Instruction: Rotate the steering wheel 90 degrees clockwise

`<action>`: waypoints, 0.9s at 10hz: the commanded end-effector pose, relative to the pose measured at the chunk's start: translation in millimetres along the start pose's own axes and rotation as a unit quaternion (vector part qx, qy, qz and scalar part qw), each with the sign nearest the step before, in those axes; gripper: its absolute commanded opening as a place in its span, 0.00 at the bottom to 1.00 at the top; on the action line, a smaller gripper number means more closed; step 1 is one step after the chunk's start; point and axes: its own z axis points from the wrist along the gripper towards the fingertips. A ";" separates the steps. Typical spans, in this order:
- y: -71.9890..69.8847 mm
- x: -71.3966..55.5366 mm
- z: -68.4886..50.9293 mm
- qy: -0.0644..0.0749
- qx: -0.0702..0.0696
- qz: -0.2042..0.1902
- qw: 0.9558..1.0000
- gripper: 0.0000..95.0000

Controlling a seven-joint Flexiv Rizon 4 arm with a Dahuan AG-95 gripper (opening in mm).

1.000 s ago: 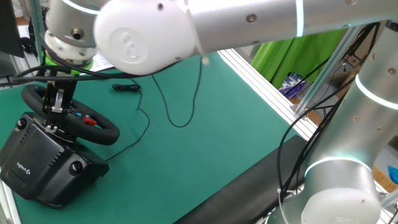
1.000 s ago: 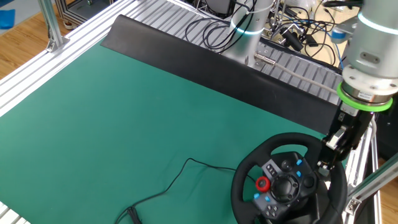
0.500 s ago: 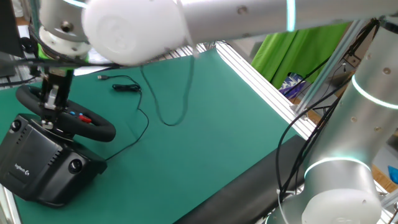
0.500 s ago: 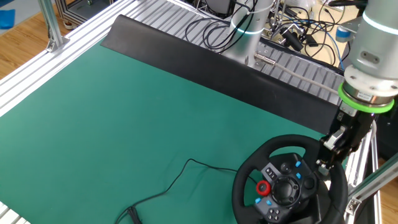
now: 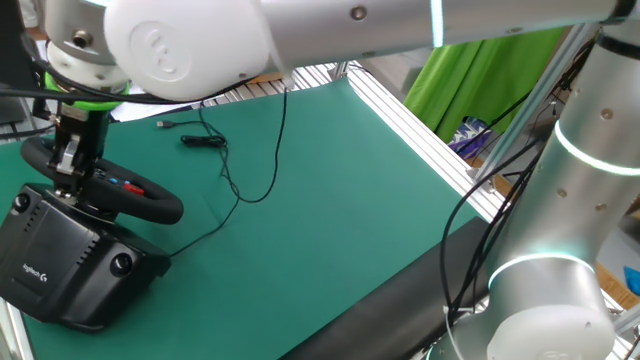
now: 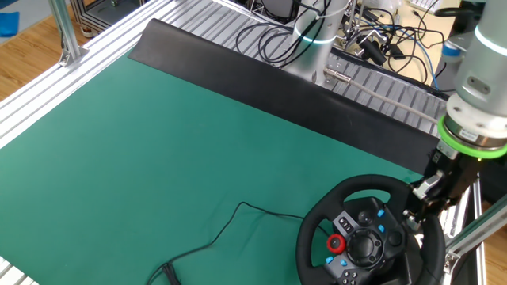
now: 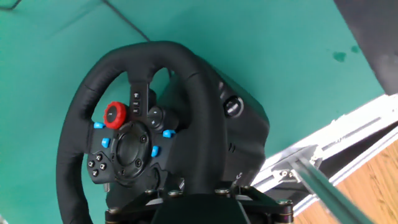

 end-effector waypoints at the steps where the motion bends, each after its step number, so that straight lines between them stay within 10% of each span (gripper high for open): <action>1: 0.3 3.5 -0.2 0.008 0.022 -0.030 0.999 0.00; 2: -0.1 3.6 -0.6 0.006 0.031 -0.039 0.999 0.80; 3: -0.5 3.5 -1.2 0.004 0.040 -0.054 0.998 1.00; 9: -13.1 0.6 -11.6 0.018 0.062 -0.161 0.985 1.00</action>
